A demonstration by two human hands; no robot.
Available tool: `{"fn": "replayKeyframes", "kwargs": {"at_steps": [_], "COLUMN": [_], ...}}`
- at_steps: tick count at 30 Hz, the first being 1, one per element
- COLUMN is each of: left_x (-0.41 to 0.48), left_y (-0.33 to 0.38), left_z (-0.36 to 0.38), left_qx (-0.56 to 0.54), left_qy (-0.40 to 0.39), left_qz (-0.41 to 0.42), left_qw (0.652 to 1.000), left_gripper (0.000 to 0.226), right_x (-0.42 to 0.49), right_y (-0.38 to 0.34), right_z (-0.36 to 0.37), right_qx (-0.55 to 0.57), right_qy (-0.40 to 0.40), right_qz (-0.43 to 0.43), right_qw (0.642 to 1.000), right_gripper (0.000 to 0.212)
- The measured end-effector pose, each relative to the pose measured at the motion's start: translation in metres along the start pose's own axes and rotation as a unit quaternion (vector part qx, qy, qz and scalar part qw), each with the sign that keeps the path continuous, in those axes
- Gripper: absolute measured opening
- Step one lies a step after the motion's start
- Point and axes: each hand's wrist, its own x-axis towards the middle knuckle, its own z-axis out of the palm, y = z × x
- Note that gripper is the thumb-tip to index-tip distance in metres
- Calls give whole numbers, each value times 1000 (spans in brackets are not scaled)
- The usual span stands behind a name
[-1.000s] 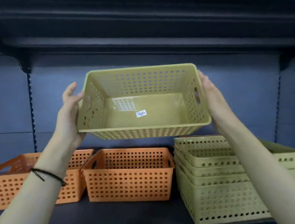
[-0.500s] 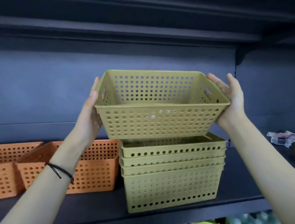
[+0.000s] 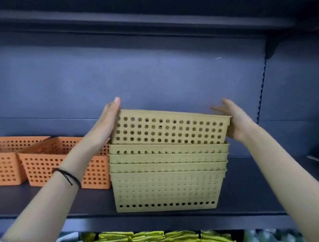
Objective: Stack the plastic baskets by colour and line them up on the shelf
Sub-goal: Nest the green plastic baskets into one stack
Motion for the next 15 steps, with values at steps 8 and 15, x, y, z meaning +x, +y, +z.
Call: {"fn": "replayKeyframes", "kwargs": {"at_steps": [8,15], "left_x": [-33,-64], "left_y": [-37,-54], "left_z": [-3,15], "left_qx": [-48,-136], "left_qy": [-23,9], "left_qz": [-41,9], "left_qw": [998,991], "left_gripper": [79,95], "right_x": [-8,-36], "right_y": [42,85], "right_z": [-10,-13], "right_qx": [-22,1], "right_qy": [-54,-66], "right_qz": [1,-106], "right_qw": [998,992], "right_gripper": [44,50]}}
